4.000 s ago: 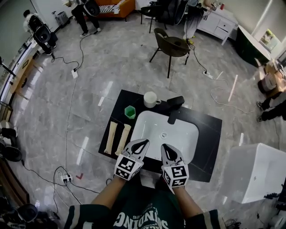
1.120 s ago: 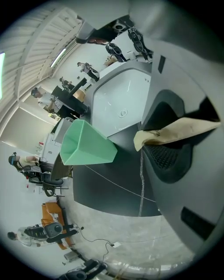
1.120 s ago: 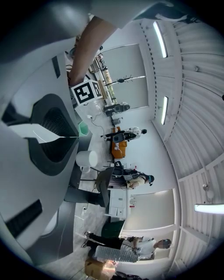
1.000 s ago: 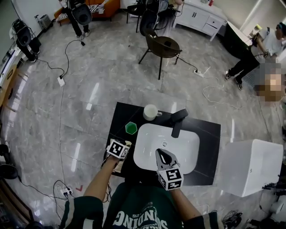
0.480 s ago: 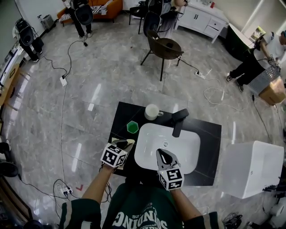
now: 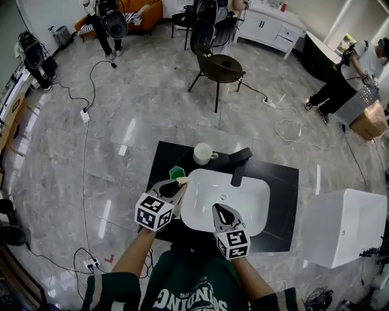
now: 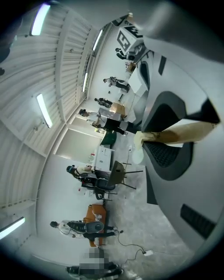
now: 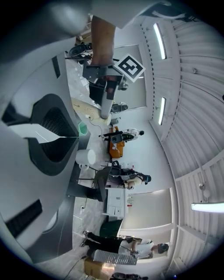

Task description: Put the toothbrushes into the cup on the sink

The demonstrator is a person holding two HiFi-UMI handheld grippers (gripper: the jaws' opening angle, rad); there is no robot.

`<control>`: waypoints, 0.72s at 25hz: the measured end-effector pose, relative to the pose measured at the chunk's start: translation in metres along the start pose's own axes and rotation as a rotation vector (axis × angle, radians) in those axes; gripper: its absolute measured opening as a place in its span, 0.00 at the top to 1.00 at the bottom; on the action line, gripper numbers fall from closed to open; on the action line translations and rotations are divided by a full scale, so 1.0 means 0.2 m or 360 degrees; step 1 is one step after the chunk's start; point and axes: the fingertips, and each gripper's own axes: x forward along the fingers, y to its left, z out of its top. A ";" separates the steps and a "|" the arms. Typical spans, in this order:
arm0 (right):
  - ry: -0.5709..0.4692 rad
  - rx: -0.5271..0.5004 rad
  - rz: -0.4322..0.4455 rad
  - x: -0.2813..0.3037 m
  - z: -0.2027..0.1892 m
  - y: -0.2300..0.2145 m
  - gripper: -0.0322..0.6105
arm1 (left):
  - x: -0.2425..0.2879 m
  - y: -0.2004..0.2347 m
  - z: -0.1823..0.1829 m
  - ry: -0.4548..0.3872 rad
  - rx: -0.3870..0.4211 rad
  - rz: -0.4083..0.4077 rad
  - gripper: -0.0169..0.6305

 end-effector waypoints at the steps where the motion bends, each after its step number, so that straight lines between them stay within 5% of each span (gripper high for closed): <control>1: -0.0001 0.0002 -0.0004 -0.01 0.00 0.00 0.89 | 0.00 0.00 0.05 -0.0051 0.0019 0.0006 0.86; 10: -0.0024 0.0027 -0.0036 -0.04 0.00 -0.05 0.89 | 0.05 -0.05 0.42 -0.0418 0.0167 0.0020 0.86; 18: -0.0024 0.0042 -0.0048 -0.03 0.01 -0.09 0.89 | 0.12 -0.03 0.60 -0.0608 0.0274 0.0026 0.86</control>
